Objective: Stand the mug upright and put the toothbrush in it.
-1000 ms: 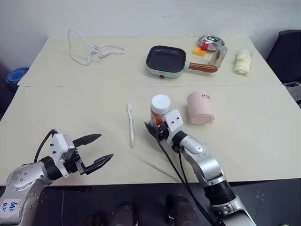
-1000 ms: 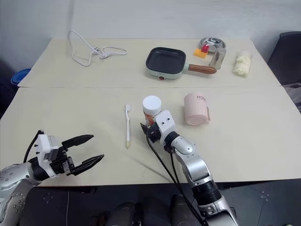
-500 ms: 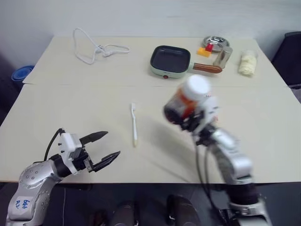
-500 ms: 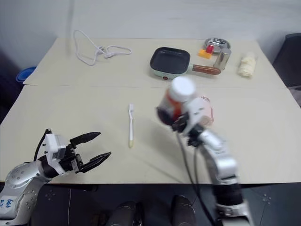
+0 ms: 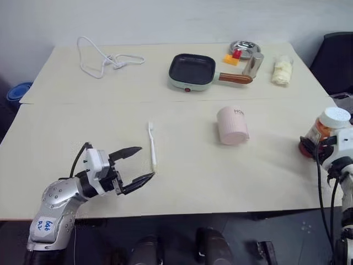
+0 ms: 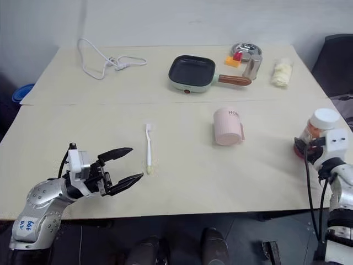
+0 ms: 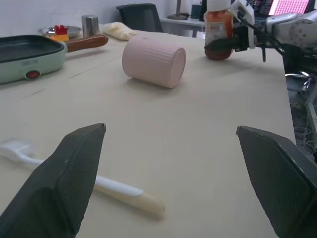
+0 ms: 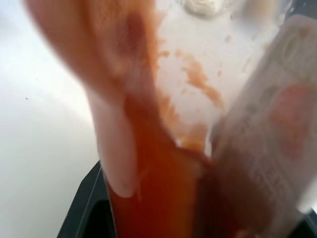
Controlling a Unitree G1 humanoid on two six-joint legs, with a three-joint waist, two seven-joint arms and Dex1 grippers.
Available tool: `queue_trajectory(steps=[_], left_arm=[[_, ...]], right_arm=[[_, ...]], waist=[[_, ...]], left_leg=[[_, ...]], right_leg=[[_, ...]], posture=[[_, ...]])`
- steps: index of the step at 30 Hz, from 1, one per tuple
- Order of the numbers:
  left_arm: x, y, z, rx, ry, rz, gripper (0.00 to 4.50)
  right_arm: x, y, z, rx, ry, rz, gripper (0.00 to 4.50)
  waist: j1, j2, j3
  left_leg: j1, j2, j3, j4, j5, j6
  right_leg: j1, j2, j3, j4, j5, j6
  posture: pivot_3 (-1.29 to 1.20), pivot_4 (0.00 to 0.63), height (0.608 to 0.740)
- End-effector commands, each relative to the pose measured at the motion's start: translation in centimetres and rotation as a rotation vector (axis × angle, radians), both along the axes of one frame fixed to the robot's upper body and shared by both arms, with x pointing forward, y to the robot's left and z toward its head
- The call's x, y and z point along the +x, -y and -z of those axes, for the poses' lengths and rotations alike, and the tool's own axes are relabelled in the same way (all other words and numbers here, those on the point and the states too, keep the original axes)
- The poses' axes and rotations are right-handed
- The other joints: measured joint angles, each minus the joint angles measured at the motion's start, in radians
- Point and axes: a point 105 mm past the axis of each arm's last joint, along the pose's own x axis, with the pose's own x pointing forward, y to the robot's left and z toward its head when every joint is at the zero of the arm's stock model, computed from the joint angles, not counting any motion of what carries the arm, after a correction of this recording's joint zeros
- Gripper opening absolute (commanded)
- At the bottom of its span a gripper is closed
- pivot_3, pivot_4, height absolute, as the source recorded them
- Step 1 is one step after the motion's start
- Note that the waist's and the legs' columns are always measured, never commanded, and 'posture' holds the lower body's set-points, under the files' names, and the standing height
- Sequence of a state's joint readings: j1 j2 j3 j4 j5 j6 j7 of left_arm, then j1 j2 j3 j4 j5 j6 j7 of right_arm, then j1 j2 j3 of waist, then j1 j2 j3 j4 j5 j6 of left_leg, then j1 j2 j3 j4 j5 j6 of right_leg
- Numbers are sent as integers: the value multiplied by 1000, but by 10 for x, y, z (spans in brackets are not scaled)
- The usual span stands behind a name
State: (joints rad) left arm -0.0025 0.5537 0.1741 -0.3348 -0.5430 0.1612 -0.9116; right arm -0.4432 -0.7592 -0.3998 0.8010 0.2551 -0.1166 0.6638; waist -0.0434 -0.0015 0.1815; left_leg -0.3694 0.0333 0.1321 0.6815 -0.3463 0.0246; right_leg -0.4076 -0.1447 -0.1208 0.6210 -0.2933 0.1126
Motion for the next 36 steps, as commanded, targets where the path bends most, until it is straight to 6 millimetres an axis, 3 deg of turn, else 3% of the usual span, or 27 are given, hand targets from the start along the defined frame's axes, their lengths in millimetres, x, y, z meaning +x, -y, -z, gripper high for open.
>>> queue_trajectory(steps=[1, 6, 12, 17, 20, 23, 26, 30, 33, 36], left_arm=[[2, -4, -5, 20, 29, -1, 4500], [6, -7, -6, 25, 32, -5, 4500], [8, -8, 3, 24, -31, 22, 4500], [14, -12, 6, 22, -41, 21, 4500], [17, -15, 8, 18, -48, 15, 4500], [20, -18, 12, 26, -65, 15, 4500], [19, -21, 13, 27, -97, 37, 4500], [19, -25, 10, 49, -74, 23, 4500], [17, -28, 8, 59, -57, 11, 4500], [17, -30, 5, 61, -32, -18, 4500]], right_arm=[[0, -4, 11, 73, 18, -5, 2857], [-14, 1, 10, 54, 52, 6, 4480], [-63, 9, -3, -23, 147, -5, 4480], [-114, 10, 7, -44, 93, 9, 4480], [-147, -4, 15, -25, 47, -37, 4480], [-165, -46, 16, 49, 3, -232, 4480], [-159, -85, 6, 75, 19, -383, 4480], [-122, -124, -16, 98, 74, -518, 4480], [-95, -135, -31, 134, 43, -563, 4480], [-68, -130, -35, 128, -49, -508, 4480]], waist=[[2, -1, -1], [12, -2, -1], [32, -1, -1], [42, 0, -1], [45, 0, -1], [43, 1, -2], [27, 0, -2], [15, -1, -3], [18, 0, -3], [34, 0, -3]], left_leg=[[0, 0, 0, 0, 0, 0], [0, 0, -1, 0, 0, 0], [-2, -1, -2, 0, 0, 0], [-1, -1, -2, 0, 0, 0], [-1, -1, -3, 0, -1, 0], [0, -1, -3, -1, -1, 0], [2, 0, 0, -1, -1, 0], [2, 1, -1, -1, -2, -1], [1, 0, -1, -1, -2, -1], [-1, 0, -2, 0, -2, -1]], right_leg=[[0, 0, 0, 0, 0, 0], [0, 0, 0, 0, 0, 0], [0, -2, 0, -1, 0, 0], [0, -2, 1, -2, 0, 1], [1, -1, 0, -5, 0, 1], [1, -1, 1, -5, 0, 1], [1, -2, 4, -4, 0, 1], [0, -2, 4, -3, 0, 0], [-2, -2, 4, -1, 0, -1], [-2, -2, 1, 0, 0, -1]], posture=[[0, 150, 740], [0, 150, 740], [0, 150, 740], [0, 150, 740], [0, 150, 740], [0, 150, 740], [0, 150, 740], [0, 150, 740], [0, 150, 740], [0, 150, 740]])
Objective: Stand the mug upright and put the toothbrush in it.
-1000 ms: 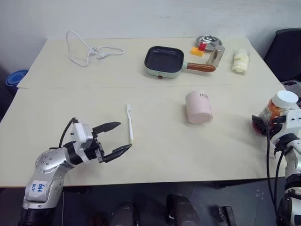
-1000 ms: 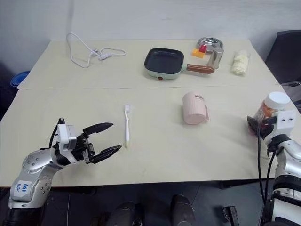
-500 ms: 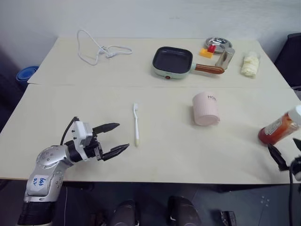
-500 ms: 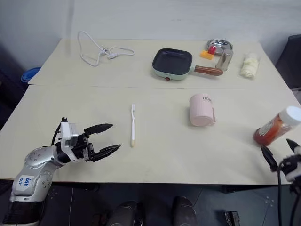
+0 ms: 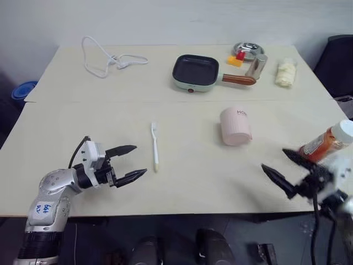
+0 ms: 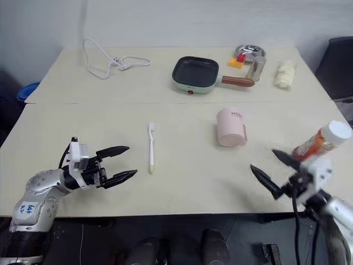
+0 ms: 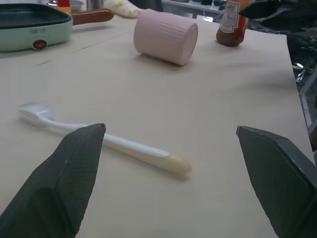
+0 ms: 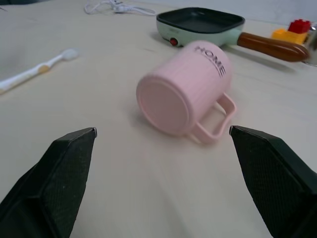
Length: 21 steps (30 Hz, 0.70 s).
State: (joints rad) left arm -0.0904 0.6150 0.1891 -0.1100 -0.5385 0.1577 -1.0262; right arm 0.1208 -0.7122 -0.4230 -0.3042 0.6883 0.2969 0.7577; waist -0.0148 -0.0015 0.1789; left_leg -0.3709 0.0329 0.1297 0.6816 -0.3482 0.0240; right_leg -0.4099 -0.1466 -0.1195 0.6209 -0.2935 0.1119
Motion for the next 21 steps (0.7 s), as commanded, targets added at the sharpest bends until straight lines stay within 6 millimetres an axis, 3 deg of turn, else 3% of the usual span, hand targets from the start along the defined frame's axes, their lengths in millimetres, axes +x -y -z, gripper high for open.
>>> queue_trajectory(steps=[1, 7, 9, 14, 21], left_arm=[[-3, -3, -12, 19, 70, -25, 4500], [-10, -2, -13, 5, 64, -52, 4500], [-12, -2, -14, -2, 64, -62, 4500], [-16, 3, -13, -15, 63, -56, 4500], [-15, 9, -19, -40, 72, -47, 4500]], right_arm=[[24, 10, 0, -29, -109, 86, 4480], [74, 39, -8, -85, -237, 293, 4480], [91, 41, -13, -3, -304, 355, 4480], [109, 10, -2, 54, -496, 273, 4480], [126, -1, 15, -48, -632, 276, 4480]], waist=[[12, -1, 0], [14, -1, 0], [7, -1, 0], [2, -1, 0], [2, -1, 0]], left_leg=[[0, 0, 0, 0, 0, 0], [-1, -2, 1, 1, 0, 3], [0, -1, 1, 1, 0, 3], [-1, 1, 2, 0, 1, 1], [-3, -2, 2, 1, 1, 2]], right_leg=[[0, 0, 0, 0, 0, 0], [1, -2, 0, -1, 1, 1], [1, -1, 0, -1, 1, 1], [-1, 1, 0, 1, 0, 0], [-1, -1, 0, 0, 1, 1]], posture=[[0, 150, 740], [0, 150, 740], [0, 150, 740], [0, 150, 740], [0, 150, 740]])
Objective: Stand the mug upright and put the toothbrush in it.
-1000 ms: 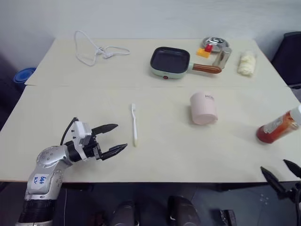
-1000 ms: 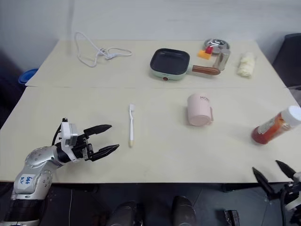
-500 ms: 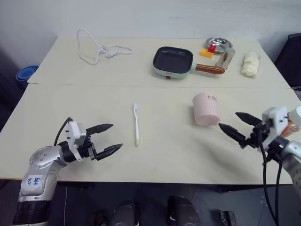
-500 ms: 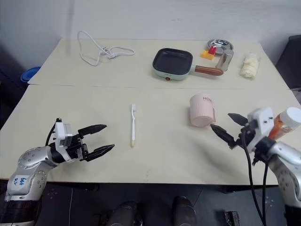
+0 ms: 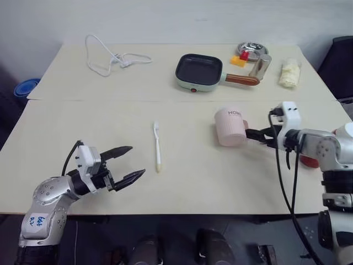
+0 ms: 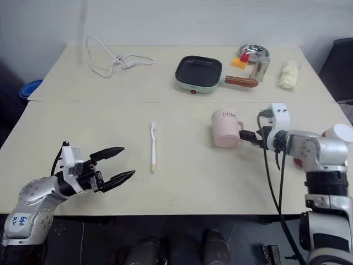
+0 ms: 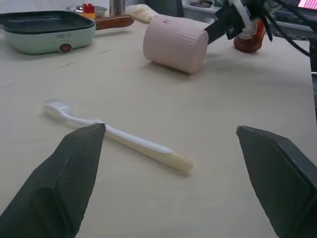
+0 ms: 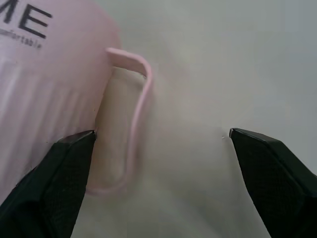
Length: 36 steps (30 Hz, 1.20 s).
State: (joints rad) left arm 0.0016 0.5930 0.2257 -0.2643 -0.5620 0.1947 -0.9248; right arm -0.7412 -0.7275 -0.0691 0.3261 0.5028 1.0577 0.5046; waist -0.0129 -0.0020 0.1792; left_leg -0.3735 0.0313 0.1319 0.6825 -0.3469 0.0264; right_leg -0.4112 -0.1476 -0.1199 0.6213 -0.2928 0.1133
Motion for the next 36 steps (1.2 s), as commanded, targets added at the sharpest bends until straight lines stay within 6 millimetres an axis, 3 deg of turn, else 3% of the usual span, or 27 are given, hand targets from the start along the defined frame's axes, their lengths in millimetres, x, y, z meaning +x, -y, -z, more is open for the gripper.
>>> queue_trajectory(steps=[1, 3, 6, 12, 17, 20, 26, 31, 36], left_arm=[[-3, 6, -11, -11, 47, 21, 4500], [-5, 8, -13, -11, 53, 27, 4500], [-8, 9, -13, -8, 56, 33, 4500], [-15, 14, -11, 22, 51, 70, 4500], [-15, 12, -13, 24, 56, 60, 4500], [-15, 10, -13, 21, 51, 43, 4500], [-10, 2, -15, -1, 68, -33, 4500], [-6, -3, -18, -1, 95, -77, 4500], [-3, -6, -23, -3, 117, -105, 4500]], right_arm=[[4, 1, 2, -58, -43, -20, 4480], [6, -6, 5, -65, -71, -61, 4480], [8, -17, 5, -73, -89, -117, 3865], [10, -29, 7, -72, -111, -192, 1788], [11, -49, -3, 45, -5, -293, 110], [10, -63, -10, 115, 117, -366, 48], [14, -105, -27, 236, 527, -436, 48], [12, -132, -10, 96, 800, -461, 48], [4, -143, 12, 51, 853, -532, 48]], waist=[[-1, 0, 0], [-5, 0, 0], [-14, -1, 0], [-18, -1, 0], [-17, -1, 0], [-16, -1, 0], [-19, -1, 0], [-17, -1, 0], [-18, -1, 0]], left_leg=[[0, 0, 0, 0, 0, 0], [0, 0, 0, 0, 0, 0], [0, 0, 0, 0, 0, 0], [0, 2, 0, 0, 0, -1], [0, 1, 0, 0, 0, -1], [0, 2, 0, -1, 0, -1], [0, 1, 1, -1, 0, -1], [0, 1, 0, -1, 0, -1], [0, 0, -1, 0, 0, -1]], right_leg=[[0, 0, 0, 0, 0, 0], [0, 0, 0, 0, 0, 0], [0, 0, -1, 0, 0, 0], [0, 2, -1, 0, 0, 0], [0, 2, -1, 0, 0, 0], [0, 2, -1, -1, 0, 0], [-1, 2, 0, 0, 0, 0], [-1, 2, 0, 0, 0, 0], [0, 2, 0, 0, 0, 0]], posture=[[0, 150, 740], [0, 150, 740], [0, 150, 740], [0, 150, 740], [0, 150, 740], [0, 150, 740], [0, 150, 740], [0, 150, 740], [0, 150, 740]])
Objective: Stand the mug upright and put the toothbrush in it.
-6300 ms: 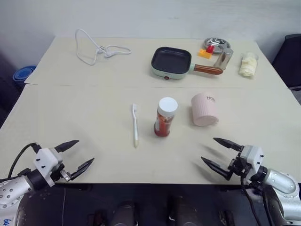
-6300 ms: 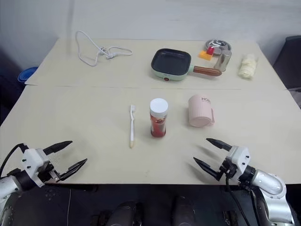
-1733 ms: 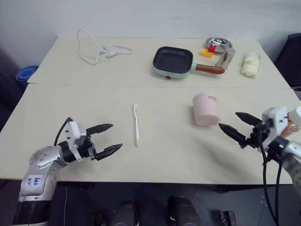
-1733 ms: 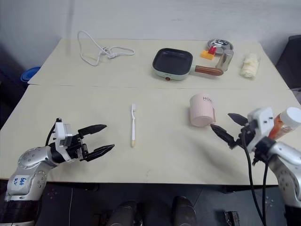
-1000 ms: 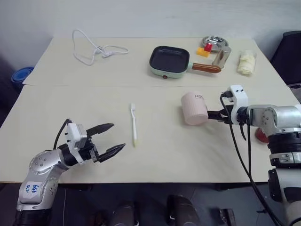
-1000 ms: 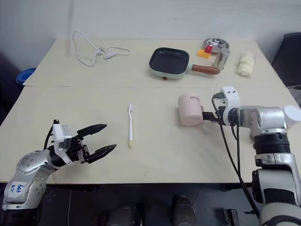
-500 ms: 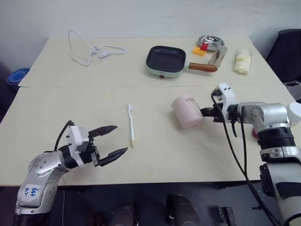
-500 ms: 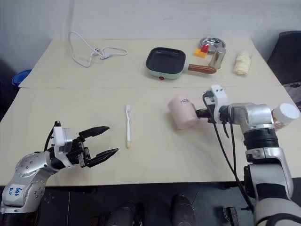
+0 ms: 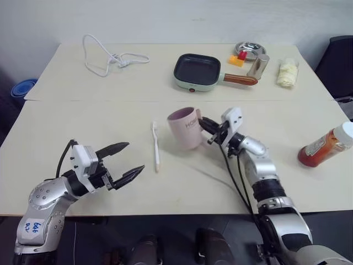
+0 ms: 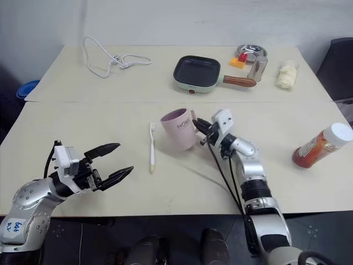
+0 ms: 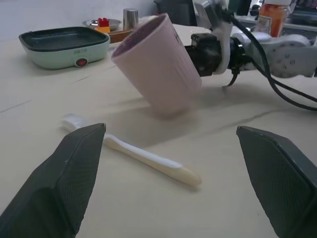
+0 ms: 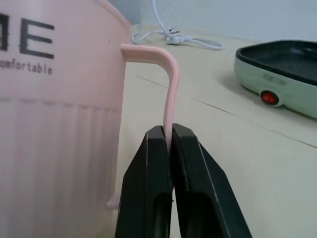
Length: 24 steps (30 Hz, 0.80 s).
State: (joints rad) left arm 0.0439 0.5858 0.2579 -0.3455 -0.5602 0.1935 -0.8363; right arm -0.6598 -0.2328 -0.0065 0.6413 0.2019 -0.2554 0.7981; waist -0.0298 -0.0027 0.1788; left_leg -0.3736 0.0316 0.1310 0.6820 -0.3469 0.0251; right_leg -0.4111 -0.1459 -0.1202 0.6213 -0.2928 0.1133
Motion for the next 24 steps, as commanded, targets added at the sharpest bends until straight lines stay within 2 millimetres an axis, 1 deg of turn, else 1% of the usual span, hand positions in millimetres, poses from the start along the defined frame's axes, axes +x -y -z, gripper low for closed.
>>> queue_trajectory(steps=[1, 2, 3, 6, 8, 9, 10, 11, 14, 16, 19, 22, 23, 24], left_arm=[[1, -4, -14, 3, 73, -31, 4500], [1, -5, -15, 6, 75, -37, 4500], [1, -7, -15, 9, 75, -43, 4500], [-1, -13, -12, 34, 72, -65, 4500], [0, -21, -13, 34, 78, -106, 4500], [-1, -25, -13, 39, 78, -123, 4500], [-2, -28, -12, 44, 75, -135, 4500], [-3, -32, -10, 51, 67, -148, 4500], [-11, -52, 0, 80, 28, -213, 4500], [-17, -65, 5, 93, -17, -249, 4500], [-26, -90, 13, 156, -81, -335, 4500], [-31, -127, 15, 219, -137, -508, 4500], [-33, -137, 17, 234, -168, -561, 4500], [-33, -150, 21, 260, -223, -653, 4500]], right_arm=[[-5, 6, 2, -16, 44, -28, 278], [-5, 8, 2, -16, 49, -32, 552], [-7, 11, -3, -12, 77, -39, 789], [-11, 19, -12, -28, 117, -40, 1777], [-15, 25, -11, -65, 111, -54, 2429], [-16, 31, -10, -81, 103, -37, 2843], [-17, 36, -10, -90, 92, -23, 3112], [-19, 43, -9, -103, 79, -18, 3485], [-32, 72, -5, -145, 37, -2, 4493], [-45, 88, -5, -151, 10, -26, 4493], [-78, 106, -15, -71, -10, -145, 4493], [-96, 127, -12, -150, 23, -105, 4493], [-101, 129, -15, -157, 65, -102, 4493], [-111, 129, -19, -140, 107, -130, 4493]], waist=[[-2, 0, 0], [-3, 0, 0], [-3, 0, 0], [-3, 0, 0], [-1, 0, 0], [0, 0, 0], [0, 0, 0], [0, 0, 0], [1, 0, 0], [4, 0, 0], [3, 0, 0], [3, -1, 0], [4, -1, 0], [2, -1, 0]], left_leg=[[0, 0, 0, 0, 0, 0], [0, 0, 0, 0, 0, 0], [1, 1, 0, 0, 0, 0], [1, 1, 0, 0, 0, 0], [1, 1, 0, 0, 0, 0], [1, 1, -1, 0, 0, 0], [1, 1, -1, 0, 0, 0], [1, 1, -1, 0, 0, 0], [1, 1, -1, 0, 0, 0], [1, 1, -2, 0, 0, 0], [1, 1, -2, 0, -1, 1], [2, 1, -2, 0, -1, 1], [3, 1, -2, 0, -1, 1], [3, 1, -2, -1, -1, 1]], right_leg=[[0, 0, 0, 0, 0, 0], [0, 0, 0, 0, 0, 0], [1, 0, 0, 0, 0, 0], [1, 0, 0, 0, 0, 0], [1, 0, 0, 0, 0, 0], [1, 0, 0, 0, 0, 0], [1, 0, 0, 0, 0, 0], [1, 0, 0, 0, 0, 0], [1, -1, 0, 0, 0, 0], [1, -1, -1, -1, 0, 0], [2, -1, -1, -2, 0, 0], [3, -1, -1, -3, 0, 0], [3, -1, -1, -4, 0, 0], [3, -1, -1, -5, 0, 0]], posture=[[0, 150, 740], [0, 150, 740], [0, 150, 740], [0, 150, 740], [0, 150, 740], [0, 150, 740], [0, 150, 740], [0, 150, 740], [0, 150, 740], [0, 150, 740], [0, 150, 740], [0, 150, 740], [0, 150, 740], [0, 150, 740]])
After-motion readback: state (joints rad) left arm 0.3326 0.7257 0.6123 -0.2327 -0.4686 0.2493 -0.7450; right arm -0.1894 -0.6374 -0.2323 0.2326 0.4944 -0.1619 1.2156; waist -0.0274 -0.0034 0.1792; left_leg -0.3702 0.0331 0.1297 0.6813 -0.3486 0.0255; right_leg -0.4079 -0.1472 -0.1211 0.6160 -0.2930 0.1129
